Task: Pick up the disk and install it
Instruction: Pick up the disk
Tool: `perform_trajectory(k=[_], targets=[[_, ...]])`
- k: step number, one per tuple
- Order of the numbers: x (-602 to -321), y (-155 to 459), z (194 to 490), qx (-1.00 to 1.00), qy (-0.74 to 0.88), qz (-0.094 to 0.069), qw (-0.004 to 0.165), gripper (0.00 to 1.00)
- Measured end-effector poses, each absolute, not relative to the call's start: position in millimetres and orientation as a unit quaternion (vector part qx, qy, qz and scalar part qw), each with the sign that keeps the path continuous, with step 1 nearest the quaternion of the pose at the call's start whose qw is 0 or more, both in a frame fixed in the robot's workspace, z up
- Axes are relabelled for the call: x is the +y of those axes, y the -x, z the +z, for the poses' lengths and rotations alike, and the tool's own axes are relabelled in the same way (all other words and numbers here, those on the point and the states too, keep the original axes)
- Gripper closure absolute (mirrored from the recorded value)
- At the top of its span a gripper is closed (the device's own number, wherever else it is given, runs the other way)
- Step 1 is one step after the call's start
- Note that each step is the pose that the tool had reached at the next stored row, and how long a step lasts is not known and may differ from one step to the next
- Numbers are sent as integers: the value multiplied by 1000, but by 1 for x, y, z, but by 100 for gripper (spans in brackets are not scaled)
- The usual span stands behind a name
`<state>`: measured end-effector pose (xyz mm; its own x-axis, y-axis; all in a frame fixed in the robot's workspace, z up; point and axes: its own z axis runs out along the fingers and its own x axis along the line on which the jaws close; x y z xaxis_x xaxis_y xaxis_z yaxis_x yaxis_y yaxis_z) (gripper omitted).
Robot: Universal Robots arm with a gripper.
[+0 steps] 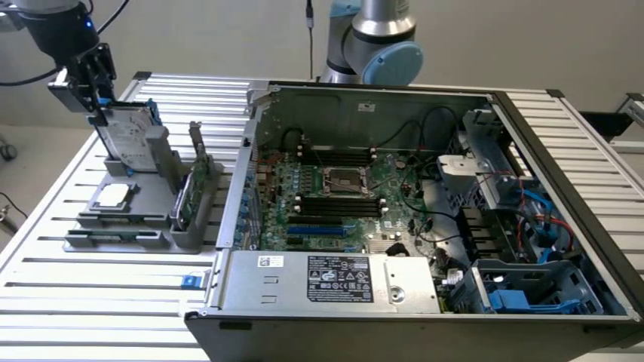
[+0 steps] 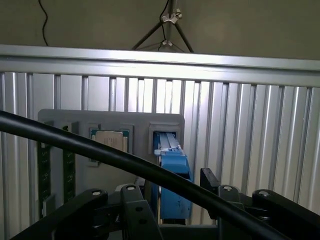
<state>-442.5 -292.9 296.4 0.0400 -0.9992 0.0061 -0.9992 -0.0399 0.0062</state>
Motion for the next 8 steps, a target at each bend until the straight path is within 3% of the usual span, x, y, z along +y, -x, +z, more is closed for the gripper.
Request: perform_trajectory(k=[8], targets=[[-293, 445, 293, -693, -720, 7, -2, 46]])
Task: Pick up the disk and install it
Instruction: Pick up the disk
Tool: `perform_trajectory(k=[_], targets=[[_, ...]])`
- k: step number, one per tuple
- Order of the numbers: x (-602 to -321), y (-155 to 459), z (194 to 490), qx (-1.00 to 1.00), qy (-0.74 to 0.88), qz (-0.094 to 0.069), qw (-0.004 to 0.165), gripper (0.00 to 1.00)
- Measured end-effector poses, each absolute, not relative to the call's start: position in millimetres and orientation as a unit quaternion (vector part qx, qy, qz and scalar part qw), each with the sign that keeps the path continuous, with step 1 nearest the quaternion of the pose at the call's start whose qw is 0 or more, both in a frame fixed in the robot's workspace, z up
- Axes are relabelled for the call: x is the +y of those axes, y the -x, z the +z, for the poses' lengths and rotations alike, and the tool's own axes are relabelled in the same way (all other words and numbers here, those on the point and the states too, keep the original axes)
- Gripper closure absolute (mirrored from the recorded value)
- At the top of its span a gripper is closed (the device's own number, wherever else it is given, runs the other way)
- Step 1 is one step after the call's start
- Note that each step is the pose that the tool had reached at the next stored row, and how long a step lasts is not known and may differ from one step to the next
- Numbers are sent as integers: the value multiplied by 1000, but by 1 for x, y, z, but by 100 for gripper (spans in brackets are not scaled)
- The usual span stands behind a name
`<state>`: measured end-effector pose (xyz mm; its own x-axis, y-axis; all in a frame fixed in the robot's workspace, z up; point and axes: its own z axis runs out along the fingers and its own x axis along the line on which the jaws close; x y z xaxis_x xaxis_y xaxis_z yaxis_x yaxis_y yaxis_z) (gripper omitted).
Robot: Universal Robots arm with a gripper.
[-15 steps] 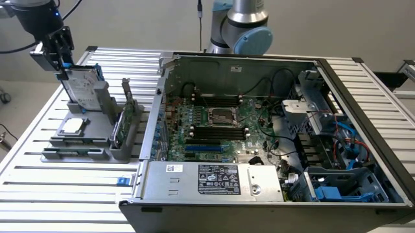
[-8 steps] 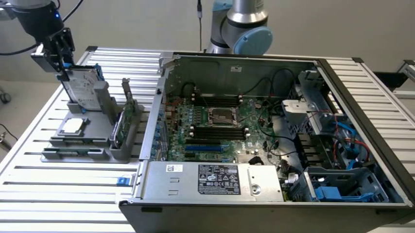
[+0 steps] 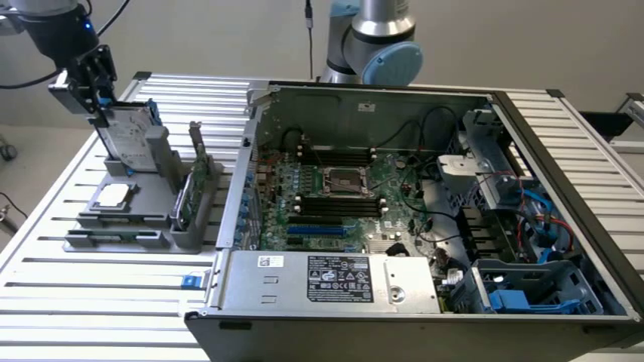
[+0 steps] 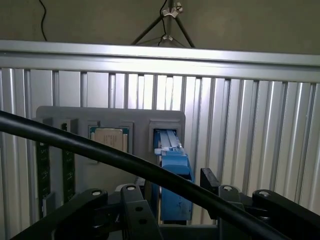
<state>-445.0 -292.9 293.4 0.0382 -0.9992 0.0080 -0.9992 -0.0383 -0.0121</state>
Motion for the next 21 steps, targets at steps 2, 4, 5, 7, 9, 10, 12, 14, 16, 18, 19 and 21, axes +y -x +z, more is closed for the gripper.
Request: perform_trajectory(k=[2, 4, 5, 7, 9, 10, 12, 14, 16, 18, 19, 21], targets=[[-293, 445, 293, 694, 720, -7, 1, 46], [-293, 445, 293, 694, 719, -7, 1, 46], [-293, 445, 292, 695, 719, -7, 1, 46], [-293, 445, 292, 697, 717, -7, 1, 46], [-293, 445, 292, 699, 715, -7, 1, 46], [-293, 445, 292, 700, 714, -7, 1, 46], [-293, 445, 292, 702, 712, -7, 1, 46], [-293, 445, 291, 703, 711, -7, 1, 46], [-293, 445, 291, 705, 709, -7, 1, 46], [-293, 445, 291, 706, 708, -7, 1, 46], [-293, 445, 291, 706, 708, -7, 1, 46], [-293, 445, 291, 706, 708, -6, 1, 46]])
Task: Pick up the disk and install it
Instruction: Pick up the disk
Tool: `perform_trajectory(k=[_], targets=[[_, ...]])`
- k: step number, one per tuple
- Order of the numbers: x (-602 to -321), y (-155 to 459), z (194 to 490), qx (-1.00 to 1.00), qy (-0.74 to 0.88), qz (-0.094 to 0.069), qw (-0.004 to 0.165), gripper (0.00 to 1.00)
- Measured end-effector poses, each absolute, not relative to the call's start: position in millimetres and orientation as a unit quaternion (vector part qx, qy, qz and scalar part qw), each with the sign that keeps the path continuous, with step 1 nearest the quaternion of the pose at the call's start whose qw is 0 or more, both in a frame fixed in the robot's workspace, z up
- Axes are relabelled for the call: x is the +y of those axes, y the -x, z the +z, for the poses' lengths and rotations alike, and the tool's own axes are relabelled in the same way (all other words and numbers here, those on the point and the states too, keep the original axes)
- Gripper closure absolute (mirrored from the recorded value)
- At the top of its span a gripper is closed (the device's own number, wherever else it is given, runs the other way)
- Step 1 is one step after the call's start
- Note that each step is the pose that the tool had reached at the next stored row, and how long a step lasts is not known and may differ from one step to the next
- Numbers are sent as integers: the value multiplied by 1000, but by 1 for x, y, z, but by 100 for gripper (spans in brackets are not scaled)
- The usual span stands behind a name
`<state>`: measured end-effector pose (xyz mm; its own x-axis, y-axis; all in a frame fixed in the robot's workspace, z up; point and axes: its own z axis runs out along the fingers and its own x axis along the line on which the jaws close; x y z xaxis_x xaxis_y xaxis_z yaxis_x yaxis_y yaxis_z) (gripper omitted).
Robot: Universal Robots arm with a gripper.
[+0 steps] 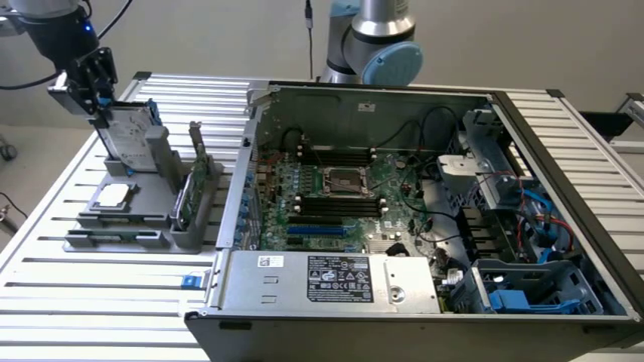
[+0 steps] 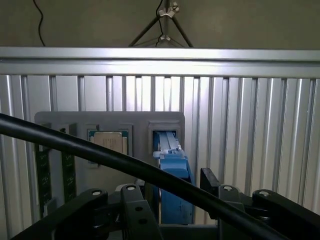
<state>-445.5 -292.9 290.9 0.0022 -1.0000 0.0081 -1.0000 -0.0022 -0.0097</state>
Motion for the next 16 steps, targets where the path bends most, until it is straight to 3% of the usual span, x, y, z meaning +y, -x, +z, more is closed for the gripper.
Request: perform_trajectory(k=[2, 3, 16], targets=[[-293, 446, 291, 707, 708, -6, 0, 48], [-293, 446, 291, 707, 707, -6, 0, 55], [-293, 446, 288, 710, 704, -6, -1, 55]])
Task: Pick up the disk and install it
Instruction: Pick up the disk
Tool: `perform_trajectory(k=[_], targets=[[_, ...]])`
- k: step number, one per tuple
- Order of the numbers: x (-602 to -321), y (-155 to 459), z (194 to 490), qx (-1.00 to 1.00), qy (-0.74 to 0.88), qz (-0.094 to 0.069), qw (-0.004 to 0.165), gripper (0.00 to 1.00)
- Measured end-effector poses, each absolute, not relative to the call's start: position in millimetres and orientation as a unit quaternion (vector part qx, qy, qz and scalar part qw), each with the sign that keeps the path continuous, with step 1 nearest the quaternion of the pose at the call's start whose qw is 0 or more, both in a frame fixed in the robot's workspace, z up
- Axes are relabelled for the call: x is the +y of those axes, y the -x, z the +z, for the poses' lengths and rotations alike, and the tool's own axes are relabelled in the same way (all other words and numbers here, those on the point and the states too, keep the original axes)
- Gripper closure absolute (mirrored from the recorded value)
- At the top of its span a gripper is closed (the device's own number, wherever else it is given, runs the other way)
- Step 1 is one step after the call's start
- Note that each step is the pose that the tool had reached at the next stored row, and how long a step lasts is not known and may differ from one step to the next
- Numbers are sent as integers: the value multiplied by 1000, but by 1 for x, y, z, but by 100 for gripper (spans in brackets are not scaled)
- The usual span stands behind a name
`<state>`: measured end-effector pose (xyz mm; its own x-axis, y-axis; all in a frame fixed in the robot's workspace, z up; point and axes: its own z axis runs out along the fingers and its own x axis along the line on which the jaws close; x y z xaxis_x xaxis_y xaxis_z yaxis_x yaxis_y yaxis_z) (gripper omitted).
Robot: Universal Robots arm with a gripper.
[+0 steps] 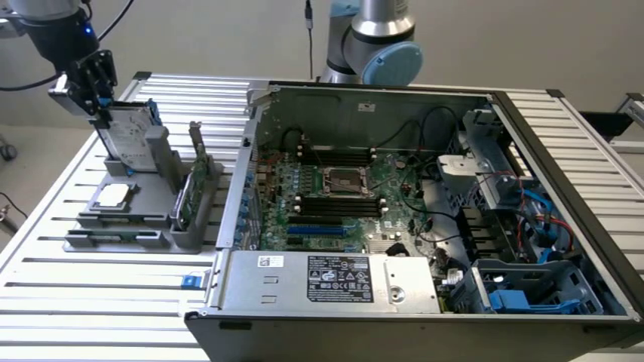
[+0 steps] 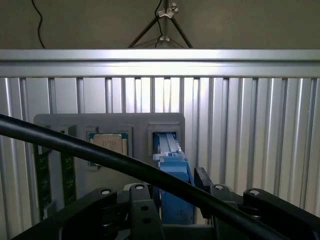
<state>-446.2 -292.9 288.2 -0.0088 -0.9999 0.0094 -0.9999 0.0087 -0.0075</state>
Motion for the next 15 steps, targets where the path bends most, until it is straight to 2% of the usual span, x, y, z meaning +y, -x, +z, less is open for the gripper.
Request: perform_trajectory(k=[6, 7, 15], targets=[[-293, 446, 288, -711, -703, 6, 2, 57], [-293, 446, 287, -711, -703, 6, 2, 64], [-293, 446, 287, -712, -702, 6, 3, 66]])
